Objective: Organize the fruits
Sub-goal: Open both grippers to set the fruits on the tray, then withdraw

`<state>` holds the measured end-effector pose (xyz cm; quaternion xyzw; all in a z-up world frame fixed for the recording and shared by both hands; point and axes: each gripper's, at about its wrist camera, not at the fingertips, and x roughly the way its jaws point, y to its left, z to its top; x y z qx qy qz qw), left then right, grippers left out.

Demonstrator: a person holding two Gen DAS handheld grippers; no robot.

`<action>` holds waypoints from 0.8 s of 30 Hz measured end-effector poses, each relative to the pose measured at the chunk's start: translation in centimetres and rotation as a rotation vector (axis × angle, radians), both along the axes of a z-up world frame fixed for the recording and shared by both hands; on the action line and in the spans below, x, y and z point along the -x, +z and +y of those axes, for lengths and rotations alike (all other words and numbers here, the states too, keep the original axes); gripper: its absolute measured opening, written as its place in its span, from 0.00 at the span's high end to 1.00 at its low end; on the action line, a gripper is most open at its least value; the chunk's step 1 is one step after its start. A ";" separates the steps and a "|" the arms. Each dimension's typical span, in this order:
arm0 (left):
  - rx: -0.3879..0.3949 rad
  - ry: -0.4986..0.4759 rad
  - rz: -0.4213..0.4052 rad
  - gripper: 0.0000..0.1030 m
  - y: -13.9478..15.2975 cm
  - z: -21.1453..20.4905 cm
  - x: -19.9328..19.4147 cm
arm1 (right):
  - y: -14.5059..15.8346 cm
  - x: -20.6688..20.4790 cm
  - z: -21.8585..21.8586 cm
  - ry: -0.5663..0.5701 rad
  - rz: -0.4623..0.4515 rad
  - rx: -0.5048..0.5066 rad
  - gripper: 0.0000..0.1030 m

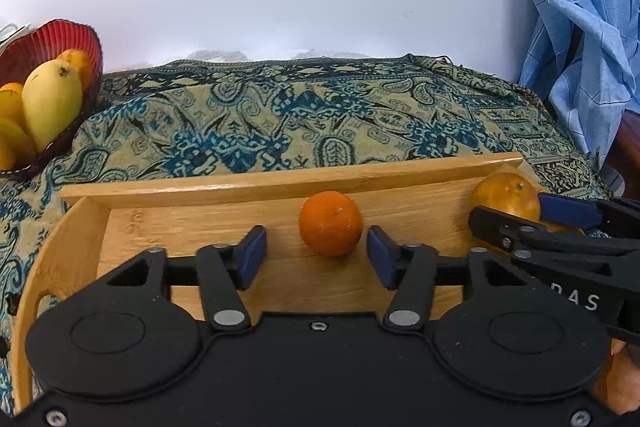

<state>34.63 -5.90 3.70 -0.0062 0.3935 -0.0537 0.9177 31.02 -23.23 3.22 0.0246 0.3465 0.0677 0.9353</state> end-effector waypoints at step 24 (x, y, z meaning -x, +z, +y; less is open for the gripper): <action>0.010 -0.009 -0.095 0.07 4.3 2.1 10.4 | 3.7 10.3 0.0 0.055 -0.116 0.040 0.10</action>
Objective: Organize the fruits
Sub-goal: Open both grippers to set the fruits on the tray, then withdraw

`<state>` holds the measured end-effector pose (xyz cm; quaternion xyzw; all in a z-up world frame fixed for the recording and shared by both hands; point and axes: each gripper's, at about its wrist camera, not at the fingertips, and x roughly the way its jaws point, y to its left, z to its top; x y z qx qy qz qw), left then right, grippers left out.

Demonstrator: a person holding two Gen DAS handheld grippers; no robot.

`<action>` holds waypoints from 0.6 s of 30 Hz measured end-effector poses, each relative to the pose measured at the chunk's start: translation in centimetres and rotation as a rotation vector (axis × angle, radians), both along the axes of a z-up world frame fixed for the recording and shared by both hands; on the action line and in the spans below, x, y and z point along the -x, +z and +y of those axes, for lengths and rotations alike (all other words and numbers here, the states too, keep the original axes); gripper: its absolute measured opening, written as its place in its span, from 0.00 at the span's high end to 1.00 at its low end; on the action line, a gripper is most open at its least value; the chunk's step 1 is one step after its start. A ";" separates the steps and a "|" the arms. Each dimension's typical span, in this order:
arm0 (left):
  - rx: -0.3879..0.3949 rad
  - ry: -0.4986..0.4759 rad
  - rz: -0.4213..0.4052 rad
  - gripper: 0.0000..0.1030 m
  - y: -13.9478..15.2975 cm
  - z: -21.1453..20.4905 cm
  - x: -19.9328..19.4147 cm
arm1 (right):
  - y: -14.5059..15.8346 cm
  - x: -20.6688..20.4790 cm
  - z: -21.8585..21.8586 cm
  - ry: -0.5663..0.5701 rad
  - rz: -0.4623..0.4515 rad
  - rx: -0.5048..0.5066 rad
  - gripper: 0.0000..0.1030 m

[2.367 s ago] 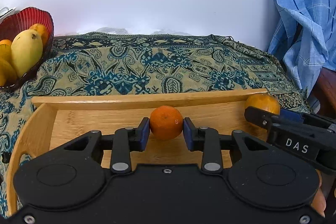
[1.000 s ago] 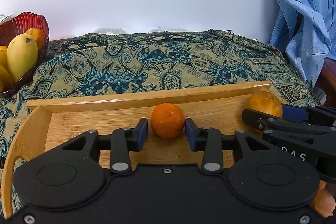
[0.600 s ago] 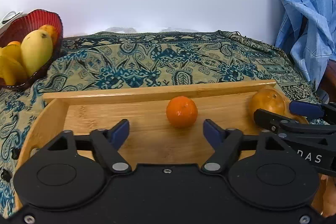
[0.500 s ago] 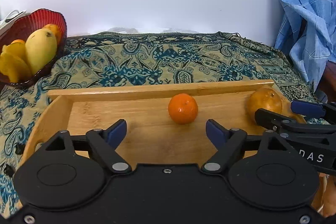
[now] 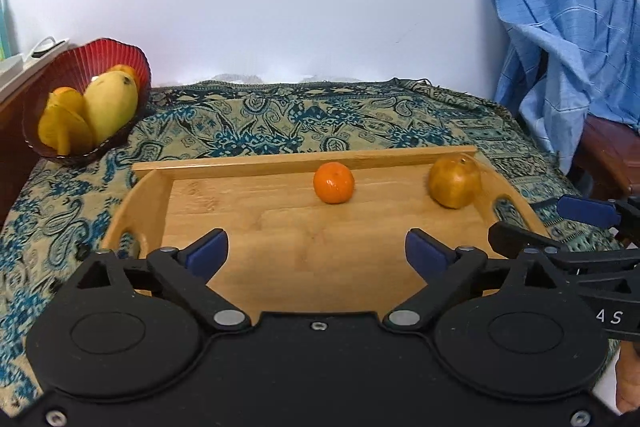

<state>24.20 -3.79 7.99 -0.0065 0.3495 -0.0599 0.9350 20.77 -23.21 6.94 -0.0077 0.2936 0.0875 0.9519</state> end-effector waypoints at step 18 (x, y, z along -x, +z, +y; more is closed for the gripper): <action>0.022 0.017 -0.117 0.00 0.4 1.5 12.4 | -0.2 12.0 0.4 -0.015 -0.188 0.010 0.00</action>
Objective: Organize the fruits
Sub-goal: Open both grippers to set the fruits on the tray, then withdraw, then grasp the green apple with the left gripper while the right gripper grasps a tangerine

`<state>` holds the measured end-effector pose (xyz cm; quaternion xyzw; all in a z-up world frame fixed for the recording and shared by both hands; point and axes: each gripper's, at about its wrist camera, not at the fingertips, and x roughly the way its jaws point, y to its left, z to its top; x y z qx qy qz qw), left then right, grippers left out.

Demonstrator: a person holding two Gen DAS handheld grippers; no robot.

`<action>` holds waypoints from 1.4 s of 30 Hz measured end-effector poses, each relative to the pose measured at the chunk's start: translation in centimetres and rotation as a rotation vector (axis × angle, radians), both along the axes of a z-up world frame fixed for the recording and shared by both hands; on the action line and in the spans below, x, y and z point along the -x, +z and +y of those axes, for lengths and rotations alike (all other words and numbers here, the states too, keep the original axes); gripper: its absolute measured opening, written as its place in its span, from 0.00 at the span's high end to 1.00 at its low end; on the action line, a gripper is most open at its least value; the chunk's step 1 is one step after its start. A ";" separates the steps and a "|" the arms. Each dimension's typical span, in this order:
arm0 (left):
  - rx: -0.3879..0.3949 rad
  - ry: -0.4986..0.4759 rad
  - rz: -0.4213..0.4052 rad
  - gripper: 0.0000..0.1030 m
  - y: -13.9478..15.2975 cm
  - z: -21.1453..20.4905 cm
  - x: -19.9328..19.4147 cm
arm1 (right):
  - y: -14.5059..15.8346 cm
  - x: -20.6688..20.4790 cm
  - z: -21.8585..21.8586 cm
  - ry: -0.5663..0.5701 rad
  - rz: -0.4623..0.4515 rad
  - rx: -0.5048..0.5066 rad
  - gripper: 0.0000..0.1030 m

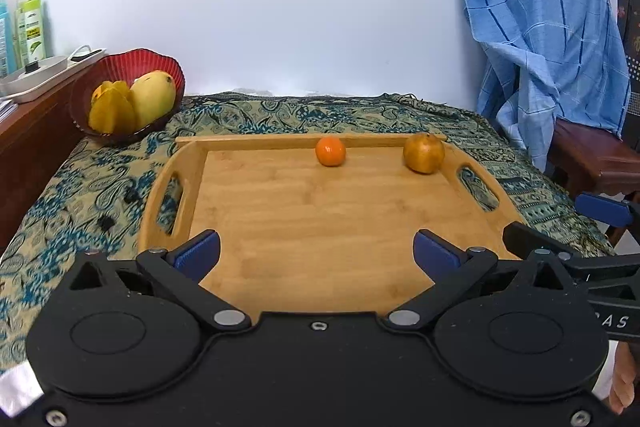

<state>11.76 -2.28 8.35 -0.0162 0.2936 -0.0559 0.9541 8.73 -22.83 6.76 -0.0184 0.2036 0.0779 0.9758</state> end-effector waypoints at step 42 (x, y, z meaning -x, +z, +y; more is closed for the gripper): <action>-0.100 0.019 0.065 0.06 -6.7 1.2 11.0 | -5.4 10.2 3.4 0.116 0.066 0.030 0.17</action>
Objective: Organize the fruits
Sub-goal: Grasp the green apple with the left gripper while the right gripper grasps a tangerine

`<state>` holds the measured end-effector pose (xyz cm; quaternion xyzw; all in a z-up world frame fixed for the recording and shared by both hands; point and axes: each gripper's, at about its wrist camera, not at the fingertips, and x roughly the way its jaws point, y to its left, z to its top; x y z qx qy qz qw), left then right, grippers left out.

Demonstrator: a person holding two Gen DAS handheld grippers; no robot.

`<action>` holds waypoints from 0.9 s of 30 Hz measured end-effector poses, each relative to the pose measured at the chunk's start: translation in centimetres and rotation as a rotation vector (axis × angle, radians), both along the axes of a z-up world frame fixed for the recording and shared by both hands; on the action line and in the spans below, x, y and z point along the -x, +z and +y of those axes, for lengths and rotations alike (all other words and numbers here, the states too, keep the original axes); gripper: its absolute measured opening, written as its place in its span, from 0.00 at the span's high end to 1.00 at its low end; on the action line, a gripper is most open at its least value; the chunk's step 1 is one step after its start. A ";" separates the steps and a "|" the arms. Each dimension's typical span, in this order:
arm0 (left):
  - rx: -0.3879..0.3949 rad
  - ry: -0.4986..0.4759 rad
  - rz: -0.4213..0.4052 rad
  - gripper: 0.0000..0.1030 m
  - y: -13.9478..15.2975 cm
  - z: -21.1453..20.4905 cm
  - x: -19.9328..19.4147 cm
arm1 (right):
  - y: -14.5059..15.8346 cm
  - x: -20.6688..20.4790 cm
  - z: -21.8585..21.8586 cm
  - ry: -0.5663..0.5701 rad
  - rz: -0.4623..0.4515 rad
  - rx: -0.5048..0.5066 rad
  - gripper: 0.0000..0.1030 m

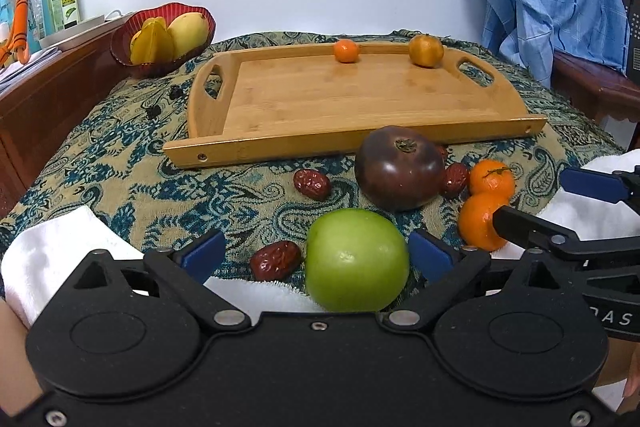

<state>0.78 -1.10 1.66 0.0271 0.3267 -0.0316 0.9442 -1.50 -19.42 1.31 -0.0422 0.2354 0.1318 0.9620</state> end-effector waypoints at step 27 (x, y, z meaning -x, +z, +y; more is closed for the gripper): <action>0.056 -0.074 0.030 0.43 0.9 0.0 1.8 | -0.8 -0.2 1.7 0.089 0.064 0.020 0.48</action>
